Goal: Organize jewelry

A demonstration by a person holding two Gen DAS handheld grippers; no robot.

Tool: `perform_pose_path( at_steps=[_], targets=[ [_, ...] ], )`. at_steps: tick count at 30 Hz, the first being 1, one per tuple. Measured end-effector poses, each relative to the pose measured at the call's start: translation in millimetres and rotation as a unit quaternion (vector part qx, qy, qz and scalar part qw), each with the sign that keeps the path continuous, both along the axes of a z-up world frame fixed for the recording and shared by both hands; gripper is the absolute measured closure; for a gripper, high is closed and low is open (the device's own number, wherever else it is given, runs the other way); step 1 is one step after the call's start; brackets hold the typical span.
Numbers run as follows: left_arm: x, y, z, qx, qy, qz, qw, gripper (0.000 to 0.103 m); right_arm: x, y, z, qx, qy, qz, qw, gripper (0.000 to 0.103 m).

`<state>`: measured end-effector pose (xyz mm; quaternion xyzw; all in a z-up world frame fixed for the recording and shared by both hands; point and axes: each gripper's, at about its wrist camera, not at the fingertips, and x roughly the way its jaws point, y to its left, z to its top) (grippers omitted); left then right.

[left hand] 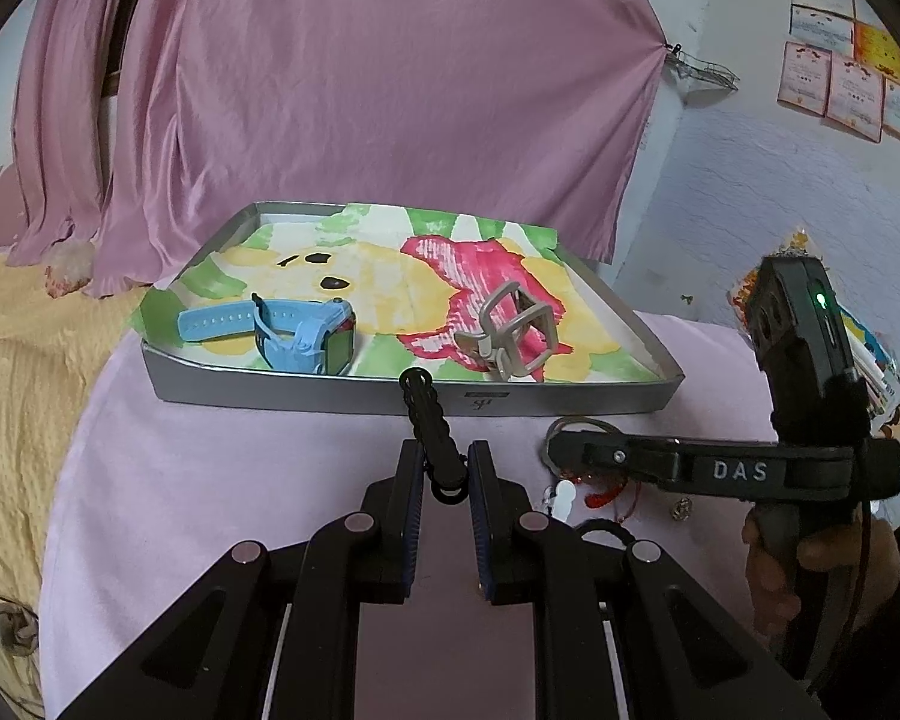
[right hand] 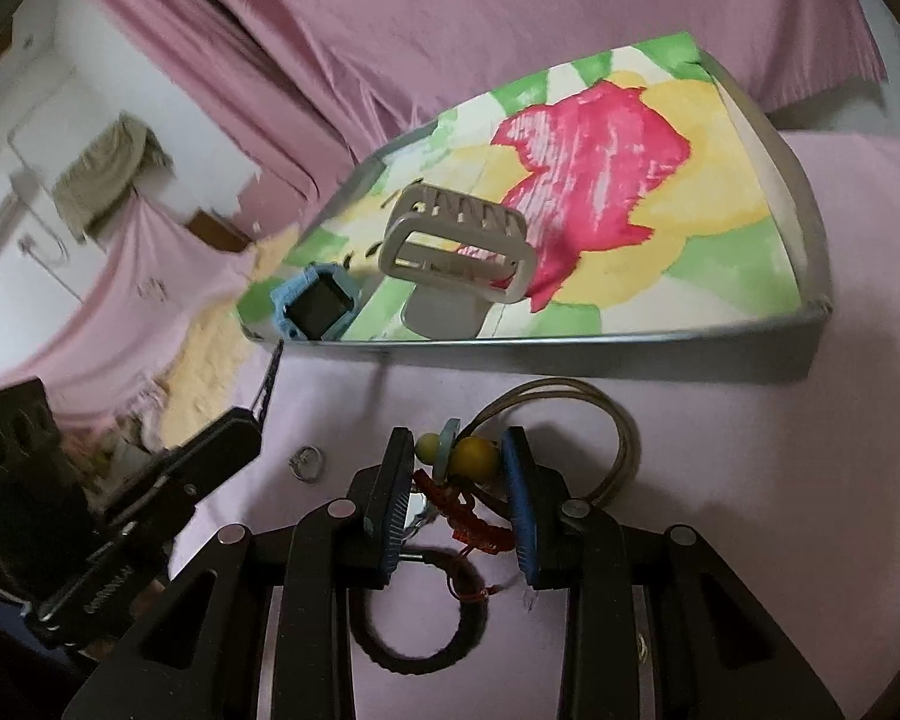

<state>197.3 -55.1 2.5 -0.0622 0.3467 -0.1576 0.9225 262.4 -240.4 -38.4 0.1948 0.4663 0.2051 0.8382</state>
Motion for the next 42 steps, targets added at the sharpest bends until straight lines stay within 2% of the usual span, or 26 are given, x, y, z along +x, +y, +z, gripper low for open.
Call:
perform_pose_path(
  at_steps=[5, 11, 14, 23, 26, 29, 33, 37, 42],
  targets=[
    [1, 3, -3, -0.005, 0.004, 0.002, 1.0000, 0.089, 10, 5, 6, -0.037, 0.008, 0.001, 0.999, 0.075],
    [2, 7, -4, -0.009, 0.007, 0.004, 0.9999, 0.089, 15, 6, 5, -0.032, 0.012, -0.013, 0.999, 0.075],
    [2, 7, -6, -0.009, 0.009, 0.003, 0.9999, 0.089, 10, 7, 3, -0.035, 0.005, -0.015, 0.999, 0.076],
    [2, 1, -10, -0.009, 0.015, -0.008, 0.9998, 0.089, -20, 18, 11, -0.099, -0.029, 0.006, 0.995, 0.076],
    [0, 1, -3, -0.009, 0.004, -0.010, 0.9999, 0.089, -27, 8, 20, -0.056, -0.047, 0.001, 0.997, 0.076],
    [2, -1, 6, -0.005, -0.013, -0.011, 0.9998, 0.089, -31, -9, 33, 0.007, -0.074, -0.016, 0.997, 0.076],
    [8, -3, 16, -0.001, -0.028, -0.010, 0.9996, 0.089, -32, -25, 42, 0.052, -0.093, -0.034, 0.994, 0.076],
    [17, -5, 21, 0.002, -0.034, -0.010, 0.9994, 0.089, -34, -32, 42, 0.054, -0.102, -0.045, 0.992, 0.076],
    [33, -9, 22, 0.004, -0.031, -0.016, 0.9994, 0.089, -27, -31, 39, 0.033, -0.113, -0.059, 0.991, 0.076]
  ],
)
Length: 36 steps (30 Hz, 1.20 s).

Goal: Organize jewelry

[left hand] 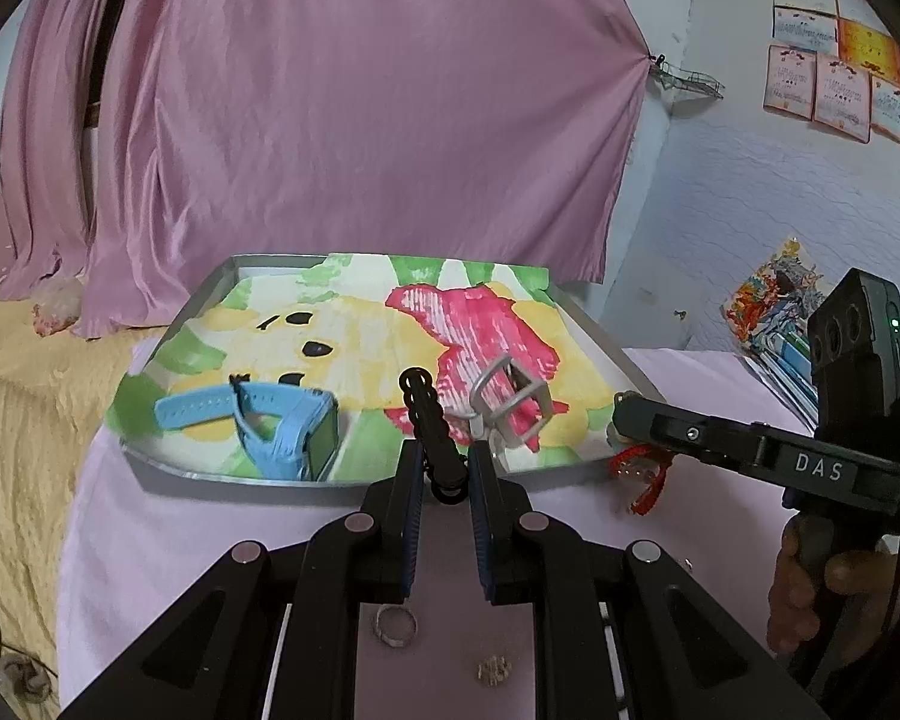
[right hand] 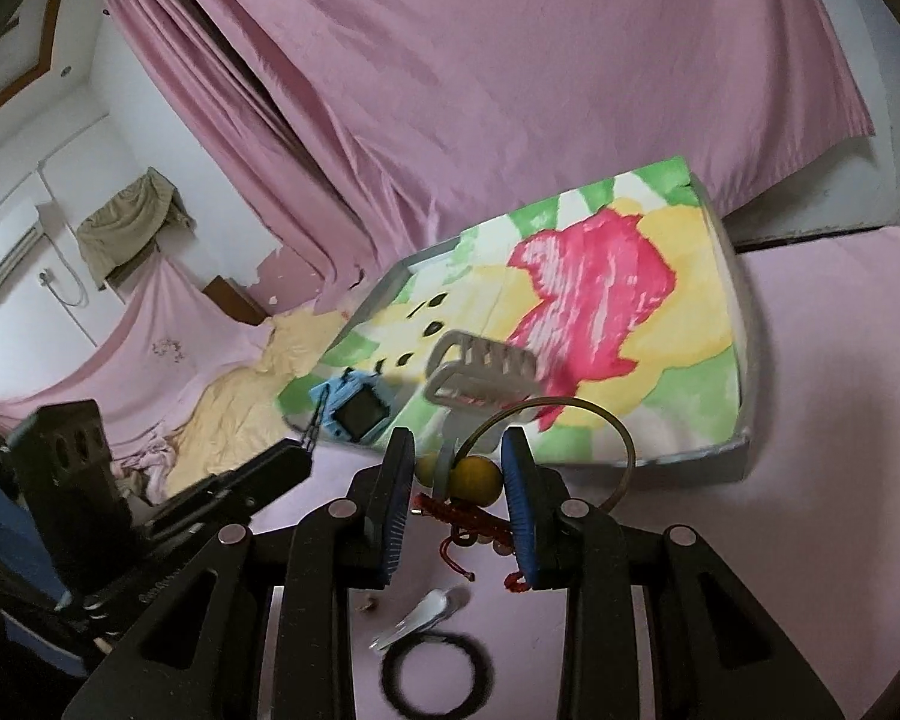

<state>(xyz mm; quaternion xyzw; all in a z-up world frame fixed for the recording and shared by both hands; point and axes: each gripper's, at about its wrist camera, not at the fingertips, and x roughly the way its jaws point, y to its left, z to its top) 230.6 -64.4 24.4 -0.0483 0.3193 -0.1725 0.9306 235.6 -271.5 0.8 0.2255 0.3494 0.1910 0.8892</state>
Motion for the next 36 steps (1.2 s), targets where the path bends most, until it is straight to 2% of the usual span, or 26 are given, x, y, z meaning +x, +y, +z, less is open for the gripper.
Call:
perform_pose_path(
  at_steps=[6, 12, 23, 25, 27, 29, 34, 35, 36],
  targets=[
    [27, -9, -8, 0.014, 0.025, -0.004, 0.9996, 0.089, 18, 2, -1, -0.022, -0.013, -0.017, 1.000, 0.076],
    [44, -14, -25, 0.025, 0.057, -0.002, 0.9981, 0.089, 35, 5, -15, -0.040, 0.015, -0.030, 0.999, 0.076],
    [45, -12, -27, 0.019, 0.062, -0.003, 0.9979, 0.088, 36, 3, -17, -0.058, 0.014, -0.032, 0.998, 0.076],
    [44, -12, -27, 0.021, 0.060, -0.001, 0.9980, 0.085, 36, 2, -17, -0.057, 0.015, -0.032, 0.998, 0.076],
    [42, -11, -26, 0.020, 0.056, -0.001, 0.9982, 0.071, 35, 0, -18, -0.053, 0.017, -0.032, 0.998, 0.075],
    [39, -10, -24, 0.016, 0.052, 0.002, 0.9985, 0.066, 33, -2, -17, -0.048, 0.014, -0.032, 0.998, 0.068],
    [30, -6, -21, 0.012, 0.045, 0.011, 0.9988, 0.065, 26, -5, -15, -0.036, 0.006, -0.034, 0.999, 0.065],
    [28, -5, -20, 0.010, 0.043, 0.012, 0.9989, 0.060, 24, -6, -14, -0.035, 0.004, -0.034, 0.999, 0.065],
    [23, -3, -18, 0.006, 0.039, 0.016, 0.9991, 0.049, 22, -6, -14, -0.034, 0.002, -0.035, 0.999, 0.064]
  ],
)
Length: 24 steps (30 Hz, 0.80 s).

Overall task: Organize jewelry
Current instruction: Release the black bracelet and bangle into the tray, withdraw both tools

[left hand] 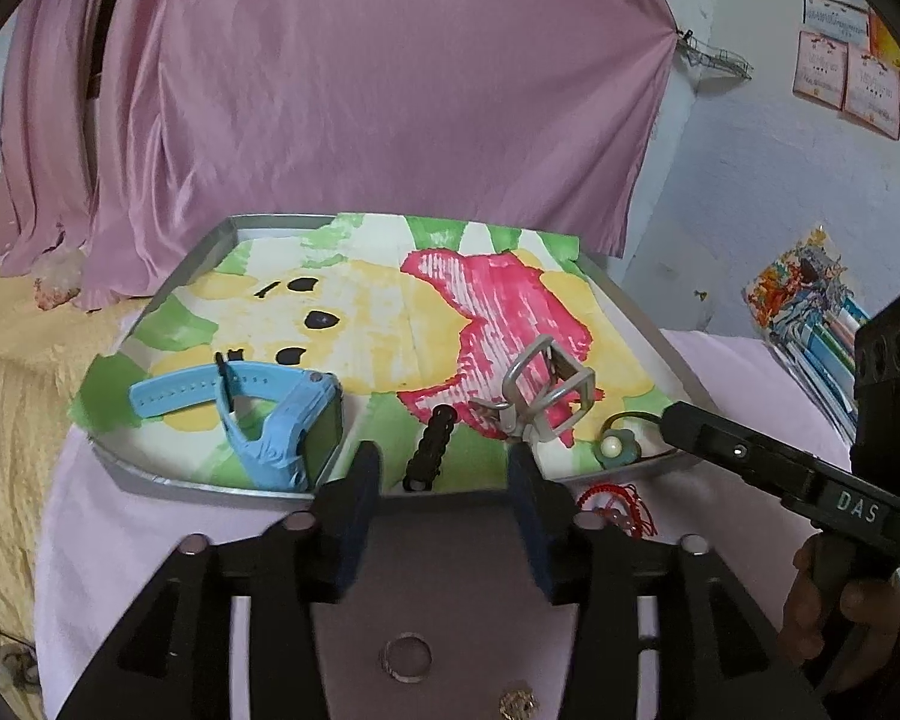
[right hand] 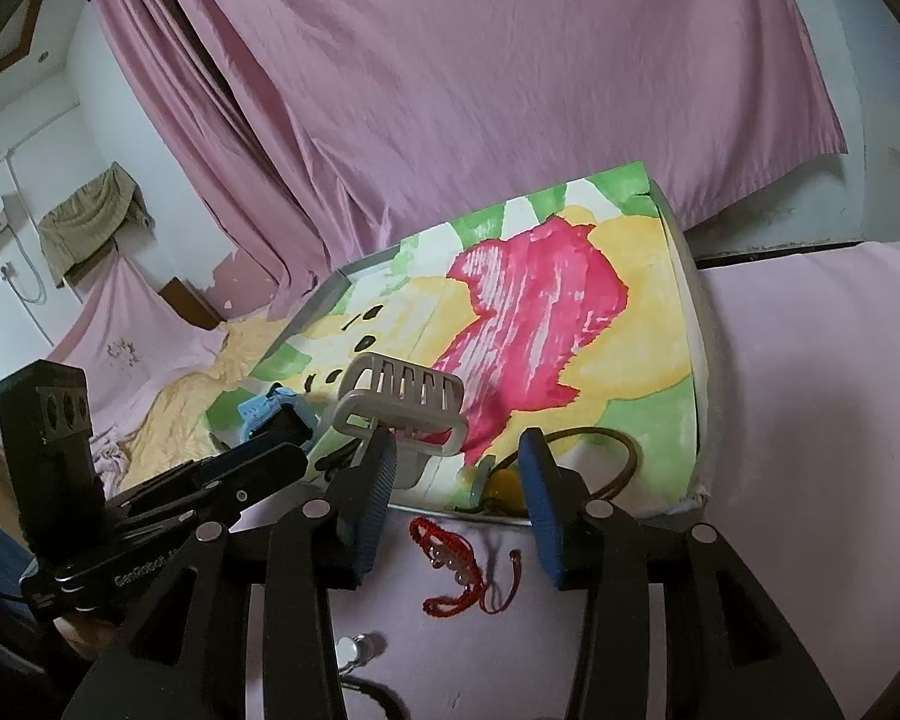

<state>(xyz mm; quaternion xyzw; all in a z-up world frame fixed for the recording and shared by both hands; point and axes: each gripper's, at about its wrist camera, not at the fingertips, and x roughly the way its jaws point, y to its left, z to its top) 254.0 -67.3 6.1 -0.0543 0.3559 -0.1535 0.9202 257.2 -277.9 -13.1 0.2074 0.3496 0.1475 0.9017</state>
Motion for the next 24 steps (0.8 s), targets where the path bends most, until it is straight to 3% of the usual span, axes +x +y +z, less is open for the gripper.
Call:
perform_pose_path(
  at_steps=[2, 5, 11, 16, 24],
  targets=[
    [-9, 5, 3, -0.013, -0.012, 0.009, 0.9998, 0.036, -6, -1, 2, -0.003, -0.007, -0.005, 1.000, 0.055],
    [-21, 11, 7, -0.024, -0.025, 0.015, 0.9993, 0.031, -21, -4, 8, -0.013, -0.026, -0.016, 0.999, 0.047],
    [-57, 23, 15, -0.022, -0.078, 0.044, 0.9957, 0.005, -58, -9, 22, -0.040, -0.077, -0.050, 0.995, 0.027],
    [-85, 31, 19, -0.018, -0.116, 0.068, 0.9908, 0.001, -90, -6, 32, -0.077, -0.115, -0.070, 0.988, 0.013],
    [-125, 37, 16, 0.008, -0.162, 0.075, 0.9838, 0.000, -138, 4, 39, -0.134, -0.169, -0.090, 0.972, 0.004]
  ],
)
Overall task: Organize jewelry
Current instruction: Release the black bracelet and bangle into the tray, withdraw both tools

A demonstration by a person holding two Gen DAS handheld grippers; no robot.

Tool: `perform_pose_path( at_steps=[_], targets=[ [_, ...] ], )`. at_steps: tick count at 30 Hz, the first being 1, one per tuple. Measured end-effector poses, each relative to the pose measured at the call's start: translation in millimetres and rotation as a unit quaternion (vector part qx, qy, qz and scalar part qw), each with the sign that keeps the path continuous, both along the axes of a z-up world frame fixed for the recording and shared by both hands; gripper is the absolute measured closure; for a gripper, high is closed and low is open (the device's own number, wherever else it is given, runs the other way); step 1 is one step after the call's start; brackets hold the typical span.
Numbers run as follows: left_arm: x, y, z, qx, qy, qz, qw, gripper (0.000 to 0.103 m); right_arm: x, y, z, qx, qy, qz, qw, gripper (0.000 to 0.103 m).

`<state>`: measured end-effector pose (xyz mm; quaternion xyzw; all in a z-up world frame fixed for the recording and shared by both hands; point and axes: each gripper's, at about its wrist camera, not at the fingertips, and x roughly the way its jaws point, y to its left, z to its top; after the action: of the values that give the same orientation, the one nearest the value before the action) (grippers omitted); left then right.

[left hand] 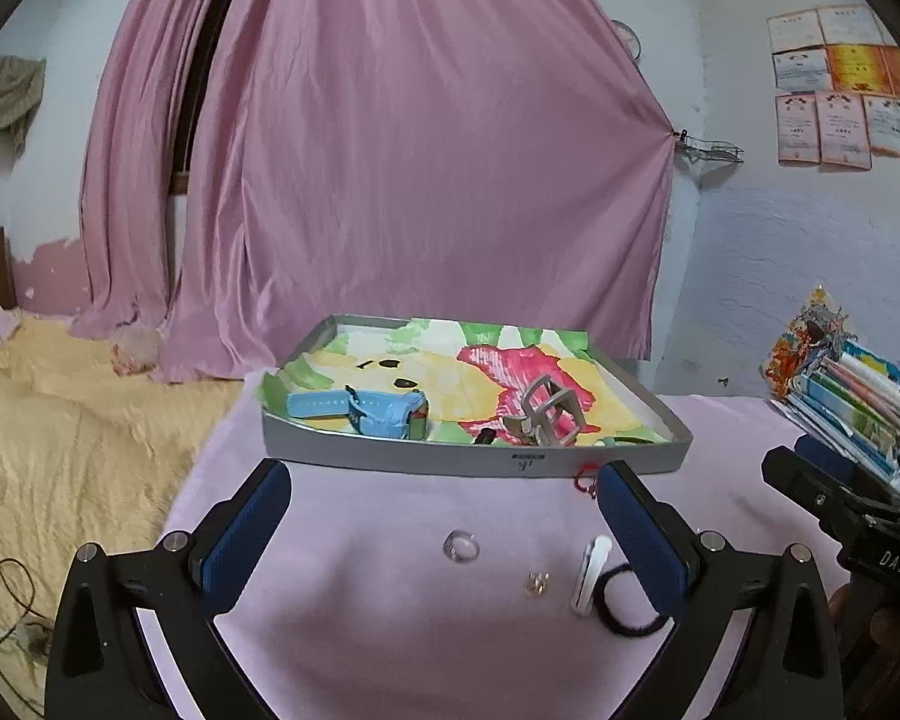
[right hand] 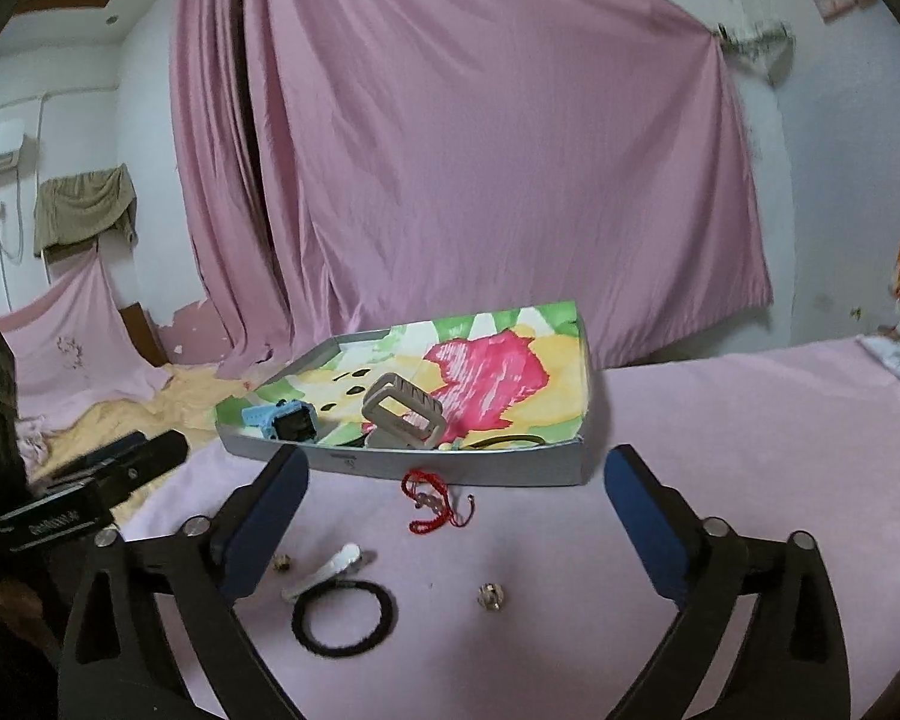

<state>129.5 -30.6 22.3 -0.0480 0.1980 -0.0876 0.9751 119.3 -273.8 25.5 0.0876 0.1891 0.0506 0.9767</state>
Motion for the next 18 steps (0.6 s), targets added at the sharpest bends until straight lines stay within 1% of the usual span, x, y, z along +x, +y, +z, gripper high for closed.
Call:
perform_pose_path(
  at_steps=[4, 8, 11, 18],
  targets=[
    [-15, 2, -6, 0.013, -0.007, 0.000, 0.9999, 0.000, -23, 4, 2, -0.023, -0.012, -0.006, 1.000, 0.004],
    [-24, 3, -17, 0.023, 0.008, -0.001, 0.9997, 0.000, -37, 6, -1, -0.033, -0.013, -0.010, 0.999, 0.004],
    [-26, 3, -24, 0.027, 0.022, -0.001, 0.9994, 0.000, -44, 9, -6, -0.045, -0.007, -0.013, 0.999, 0.004],
    [-31, 1, -32, 0.024, 0.036, 0.000, 0.9991, 0.000, -47, 10, -18, -0.065, 0.017, -0.017, 0.998, 0.004]
  ],
)
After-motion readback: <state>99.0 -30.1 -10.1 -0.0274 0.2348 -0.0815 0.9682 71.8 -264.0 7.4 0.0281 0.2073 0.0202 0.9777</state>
